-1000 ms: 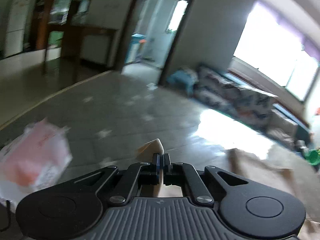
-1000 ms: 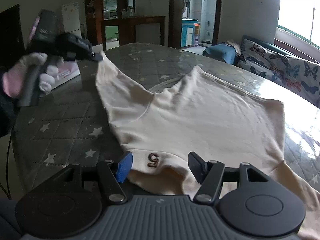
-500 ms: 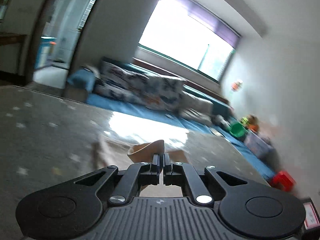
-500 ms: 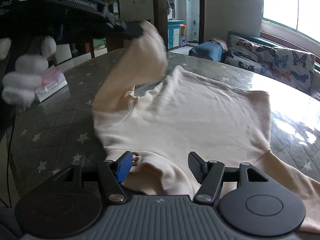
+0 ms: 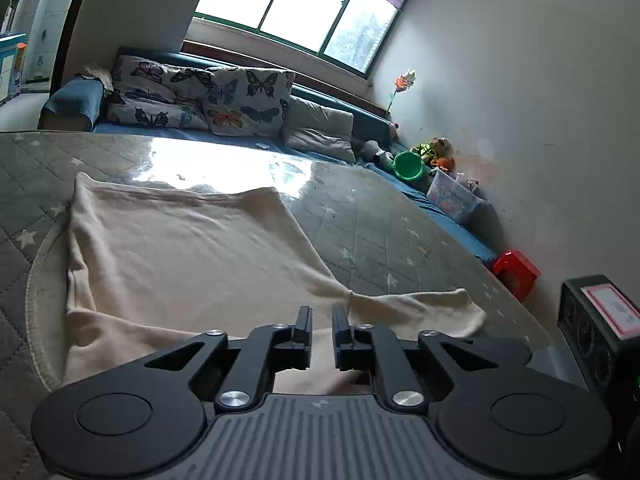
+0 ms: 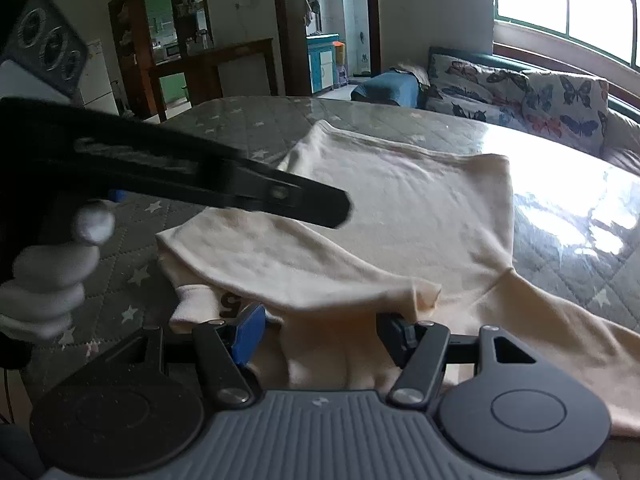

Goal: Fold clothes

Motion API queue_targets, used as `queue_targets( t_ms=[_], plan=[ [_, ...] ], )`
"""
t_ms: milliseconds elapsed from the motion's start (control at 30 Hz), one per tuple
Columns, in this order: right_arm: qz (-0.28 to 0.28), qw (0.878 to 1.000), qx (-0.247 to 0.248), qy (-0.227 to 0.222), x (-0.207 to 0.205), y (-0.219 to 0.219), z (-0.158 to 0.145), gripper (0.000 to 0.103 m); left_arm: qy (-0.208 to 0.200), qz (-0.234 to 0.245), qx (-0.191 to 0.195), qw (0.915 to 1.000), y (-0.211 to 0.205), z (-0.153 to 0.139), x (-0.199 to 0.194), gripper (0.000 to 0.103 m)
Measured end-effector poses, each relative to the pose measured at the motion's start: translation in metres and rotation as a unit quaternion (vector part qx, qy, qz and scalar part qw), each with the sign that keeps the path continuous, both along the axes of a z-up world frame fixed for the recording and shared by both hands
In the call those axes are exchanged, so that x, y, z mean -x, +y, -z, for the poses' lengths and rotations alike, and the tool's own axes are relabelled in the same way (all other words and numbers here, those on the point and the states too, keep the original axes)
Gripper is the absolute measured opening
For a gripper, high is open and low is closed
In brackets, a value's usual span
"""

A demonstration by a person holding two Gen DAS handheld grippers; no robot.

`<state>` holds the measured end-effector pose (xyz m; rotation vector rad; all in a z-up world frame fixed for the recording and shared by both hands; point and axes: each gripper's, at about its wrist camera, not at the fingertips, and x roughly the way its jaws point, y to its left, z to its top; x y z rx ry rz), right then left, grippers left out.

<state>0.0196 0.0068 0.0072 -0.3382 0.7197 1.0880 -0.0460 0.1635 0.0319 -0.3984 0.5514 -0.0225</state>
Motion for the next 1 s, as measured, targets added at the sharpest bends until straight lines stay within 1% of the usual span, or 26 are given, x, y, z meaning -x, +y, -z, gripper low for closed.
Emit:
queue_targets(
  t_ms=[67, 167, 267, 400, 467, 600, 667, 833, 900, 1000],
  plan=[
    [0.002, 1.0, 0.001, 0.0, 0.0, -0.001, 0.0, 0.063, -0.006, -0.002, -0.016, 0.9998, 0.004, -0.003, 0.008, 0.012],
    [0.004, 1.0, 0.003, 0.0, 0.0, -0.004, -0.001, 0.063, -0.01, -0.019, -0.043, 0.9988, 0.017, -0.006, 0.024, 0.012],
    [0.008, 1.0, 0.004, 0.004, -0.001, -0.008, -0.001, 0.063, -0.007, -0.045, -0.075, 0.9962, 0.032, -0.004, 0.043, 0.017],
    [0.017, 1.0, 0.004, 0.008, -0.003, -0.016, -0.004, 0.063, 0.018, -0.068, -0.116, 0.9907, 0.045, 0.004, 0.068, 0.017],
    [0.025, 1.0, 0.001, 0.012, -0.006, -0.021, -0.007, 0.063, 0.032, -0.074, -0.127, 0.9885, 0.049, 0.011, 0.078, 0.017],
    [0.04, 0.999, -0.006, 0.019, -0.012, -0.03, -0.013, 0.064, 0.059, -0.096, -0.118, 0.9866, 0.06, 0.025, 0.089, 0.019],
    [0.048, 0.999, -0.01, 0.022, -0.015, -0.035, -0.015, 0.064, 0.065, -0.103, -0.11, 0.9865, 0.065, 0.028, 0.088, 0.019],
    [0.078, 0.996, -0.022, 0.037, -0.038, -0.029, -0.015, 0.063, 0.063, -0.1, -0.101, 0.9879, 0.067, 0.028, 0.077, 0.019],
    [0.08, 0.996, -0.021, 0.043, -0.045, -0.024, -0.011, 0.06, 0.06, -0.097, -0.1, 0.9884, 0.067, 0.025, 0.069, 0.019],
    [0.082, 0.995, -0.015, 0.05, -0.052, -0.015, -0.004, 0.057, 0.054, -0.087, -0.11, 0.9886, 0.068, 0.02, 0.058, 0.019]
  ],
)
